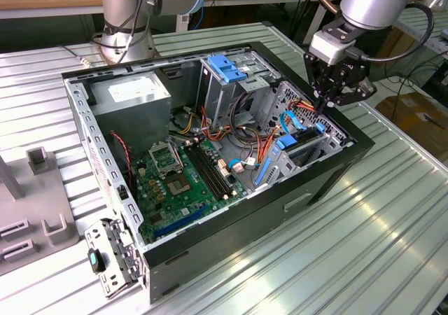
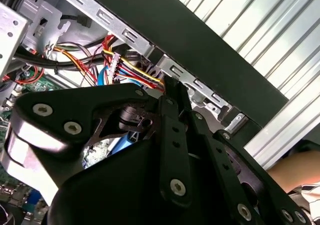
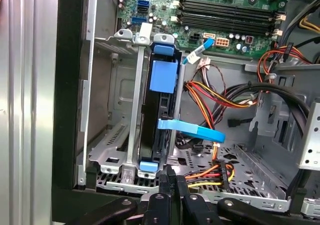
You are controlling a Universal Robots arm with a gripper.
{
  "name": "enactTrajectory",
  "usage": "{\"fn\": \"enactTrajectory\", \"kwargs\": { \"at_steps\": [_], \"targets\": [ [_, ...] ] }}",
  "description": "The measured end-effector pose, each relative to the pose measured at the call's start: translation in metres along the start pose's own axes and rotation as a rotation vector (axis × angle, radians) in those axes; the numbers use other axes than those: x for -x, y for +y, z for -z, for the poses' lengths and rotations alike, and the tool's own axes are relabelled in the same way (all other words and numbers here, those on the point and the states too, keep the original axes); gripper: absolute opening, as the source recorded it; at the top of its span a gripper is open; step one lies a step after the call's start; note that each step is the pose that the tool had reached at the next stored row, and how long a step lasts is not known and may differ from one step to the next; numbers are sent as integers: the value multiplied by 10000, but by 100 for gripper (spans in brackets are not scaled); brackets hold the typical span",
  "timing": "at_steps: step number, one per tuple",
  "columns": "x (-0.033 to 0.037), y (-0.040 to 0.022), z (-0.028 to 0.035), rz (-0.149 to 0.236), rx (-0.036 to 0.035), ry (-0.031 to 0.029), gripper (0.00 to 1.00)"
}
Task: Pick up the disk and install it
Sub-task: 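Insert the second disk wire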
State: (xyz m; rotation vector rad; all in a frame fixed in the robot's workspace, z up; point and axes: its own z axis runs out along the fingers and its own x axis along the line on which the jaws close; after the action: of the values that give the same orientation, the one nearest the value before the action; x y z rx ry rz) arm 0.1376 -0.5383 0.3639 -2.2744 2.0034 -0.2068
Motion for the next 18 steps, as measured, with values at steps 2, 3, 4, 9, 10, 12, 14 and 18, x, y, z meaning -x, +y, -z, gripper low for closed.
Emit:
{"fn": "enactTrajectory", "kwargs": {
  "at_steps": [2,3,4,9,10,12,14,18],
  "targets": [
    [2,20,2,-40,1,2,16],
    [2,21,2,-44,1,2,16],
    [3,21,3,-44,1,3,16],
    [0,26,4,-109,-46,-365,16],
    [-2,30,4,-123,-57,-444,16],
    [-9,41,6,-147,-79,-580,16],
    [-18,60,8,-167,-97,-698,16],
    [-53,88,10,-181,-107,-784,16]
  ]
}}
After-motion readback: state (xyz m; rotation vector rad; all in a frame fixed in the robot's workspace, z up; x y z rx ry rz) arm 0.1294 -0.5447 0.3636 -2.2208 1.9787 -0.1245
